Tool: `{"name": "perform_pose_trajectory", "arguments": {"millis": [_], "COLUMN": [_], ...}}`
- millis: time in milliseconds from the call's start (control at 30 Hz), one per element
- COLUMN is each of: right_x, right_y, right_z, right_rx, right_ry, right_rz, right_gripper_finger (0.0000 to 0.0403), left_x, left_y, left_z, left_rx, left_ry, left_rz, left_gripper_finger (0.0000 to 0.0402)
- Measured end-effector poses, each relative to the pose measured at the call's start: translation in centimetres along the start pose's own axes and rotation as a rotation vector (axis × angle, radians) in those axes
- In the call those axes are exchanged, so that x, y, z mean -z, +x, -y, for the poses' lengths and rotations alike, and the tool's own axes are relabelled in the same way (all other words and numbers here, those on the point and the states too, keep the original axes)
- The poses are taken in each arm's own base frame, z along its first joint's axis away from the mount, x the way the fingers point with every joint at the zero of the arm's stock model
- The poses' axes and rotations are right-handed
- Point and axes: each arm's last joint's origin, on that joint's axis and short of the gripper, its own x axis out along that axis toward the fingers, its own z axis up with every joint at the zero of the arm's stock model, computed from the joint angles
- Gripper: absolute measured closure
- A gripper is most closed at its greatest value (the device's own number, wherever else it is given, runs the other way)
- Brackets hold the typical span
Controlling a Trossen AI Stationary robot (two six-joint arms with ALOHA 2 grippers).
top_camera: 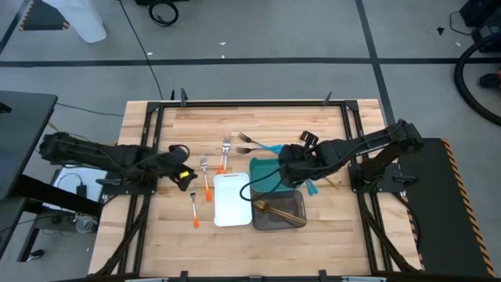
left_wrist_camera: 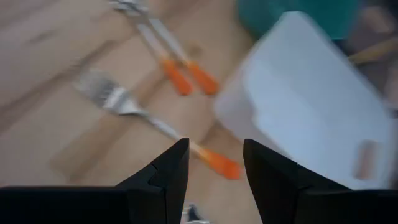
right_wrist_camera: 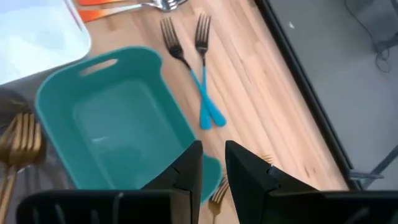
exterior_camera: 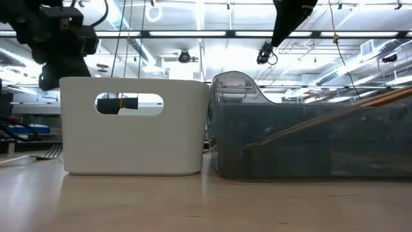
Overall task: Sort silverware by color (type)
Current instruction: Put the white-orange fork into the green bin
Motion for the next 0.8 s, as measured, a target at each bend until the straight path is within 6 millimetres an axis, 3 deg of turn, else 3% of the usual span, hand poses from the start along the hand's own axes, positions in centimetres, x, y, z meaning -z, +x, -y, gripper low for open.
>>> {"name": "perform_pose_trajectory", "arguments": {"millis": [233, 533, 800], "right_x": [2.4, 4.3, 5.5], "right_y": [2.3, 1.8, 2.2], "right_z": [0.2, 3.4, 3.9], "right_rx": [0.060, 0.061, -0.005], "right_ry": [-0.023, 0.058, 0.062], "right_rz": [-0.060, 0.141, 0.259], "right_gripper_finger": [0.0323, 0.0323, 0.0323], "left_x": [-0.4, -1.2, -1.1], "left_y": [1.8, 4.5, 7.0], "left_z": [1.0, 3.0, 3.9], "left_rx": [-0.233, -0.352, -0.459], "left_ry": [-0.005, -0.023, -0.136], "left_rz": [-0.053, -0.094, -0.108], "left_gripper_finger": [0.0242, 0.0242, 0.0242]}}
